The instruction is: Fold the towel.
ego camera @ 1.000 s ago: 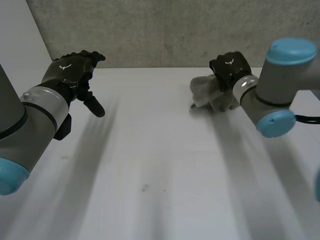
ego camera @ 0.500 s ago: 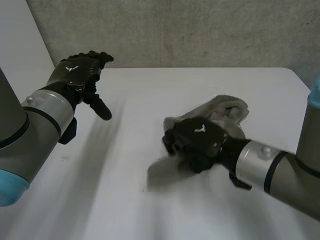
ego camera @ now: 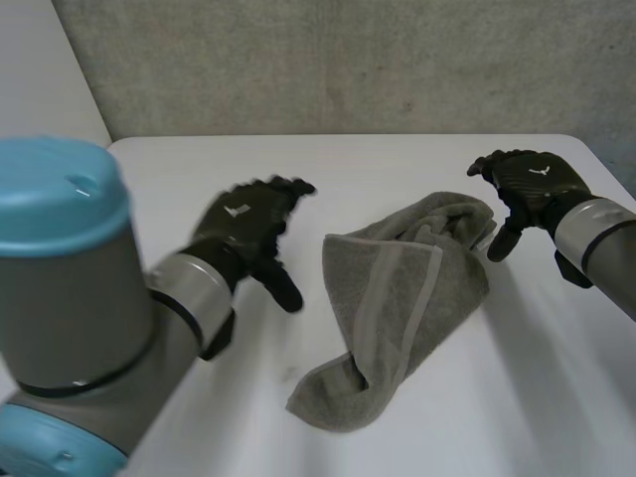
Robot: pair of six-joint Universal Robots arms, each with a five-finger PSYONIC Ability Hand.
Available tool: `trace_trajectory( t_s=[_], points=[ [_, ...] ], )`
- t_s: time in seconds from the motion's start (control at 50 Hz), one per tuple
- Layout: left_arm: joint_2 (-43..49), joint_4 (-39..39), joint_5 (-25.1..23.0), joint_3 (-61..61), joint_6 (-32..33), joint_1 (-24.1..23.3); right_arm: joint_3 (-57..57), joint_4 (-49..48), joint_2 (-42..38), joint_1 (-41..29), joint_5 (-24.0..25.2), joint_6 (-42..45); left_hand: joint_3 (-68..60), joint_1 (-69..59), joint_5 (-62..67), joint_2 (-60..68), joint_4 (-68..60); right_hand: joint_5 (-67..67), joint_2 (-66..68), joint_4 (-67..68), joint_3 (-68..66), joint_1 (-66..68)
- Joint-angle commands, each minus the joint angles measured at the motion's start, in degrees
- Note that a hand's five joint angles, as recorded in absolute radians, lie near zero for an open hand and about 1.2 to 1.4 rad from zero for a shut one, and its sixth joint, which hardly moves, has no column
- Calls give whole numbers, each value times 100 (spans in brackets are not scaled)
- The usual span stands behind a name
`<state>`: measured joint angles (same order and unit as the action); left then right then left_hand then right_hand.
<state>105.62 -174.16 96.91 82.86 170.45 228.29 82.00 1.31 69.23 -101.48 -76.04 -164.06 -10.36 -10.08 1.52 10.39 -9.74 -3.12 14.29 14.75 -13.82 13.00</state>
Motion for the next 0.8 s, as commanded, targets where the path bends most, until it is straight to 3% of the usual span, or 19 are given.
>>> trace_trajectory(
  t_s=[0.02, 0.12, 0.3, 0.44, 0.46, 0.5, 0.56, 0.6, 0.72, 0.8],
  points=[
    [864, -48, 64, -507, -100, -461, -597, 212, -839, -4, -121, 743, -221, -249, 105, 218, -283, 312, -429, -475, 382, -300],
    [1890, -48, 337, -1419, -73, -724, -493, 212, -946, 5, -341, 752, -238, -266, 122, 235, -299, 312, -429, -475, 382, -300],
    [3035, -39, 328, -2485, -65, -786, 131, -314, -937, 5, -368, 752, -574, -603, 458, 571, -636, 312, -429, -475, 382, -300],
    [3790, 4, 311, -3266, -21, -795, 290, -552, -981, 5, -368, 761, -2604, -2632, 2488, 2601, -2666, 312, -429, -475, 382, -300],
    [3791, 5, 311, -3267, -21, -795, 299, -579, -1007, 5, -368, 770, -2610, -2638, 2494, 2607, -2671, 312, -429, -475, 382, -300],
    [3896, 13, 319, -3320, 41, -795, 299, -614, -1051, 5, -368, 770, -4401, -4429, 4285, 4398, -4463, 312, -429, -475, 382, -300],
    [3914, 49, 319, -3293, 58, -795, 290, -640, -1095, 14, -368, 787, -5250, -5279, 5134, 5248, -5312, 312, -429, -475, 382, -300],
    [3870, 276, 337, -3224, 93, -795, 299, -641, -1113, 49, -359, 787, -6956, -6984, 6840, 6953, -7018, 312, -429, -475, 382, -300],
    [3536, 822, 618, -2915, 146, -795, 299, -632, -1157, 102, -315, 779, -6964, -6992, 6848, 6961, -7026, 312, -429, -475, 382, -300],
    [2766, 989, 925, -2241, 146, -690, 308, -623, -1157, 102, -289, 761, -6964, -6992, 6848, 6961, -7026, 312, -429, -475, 382, -300]
  ],
)
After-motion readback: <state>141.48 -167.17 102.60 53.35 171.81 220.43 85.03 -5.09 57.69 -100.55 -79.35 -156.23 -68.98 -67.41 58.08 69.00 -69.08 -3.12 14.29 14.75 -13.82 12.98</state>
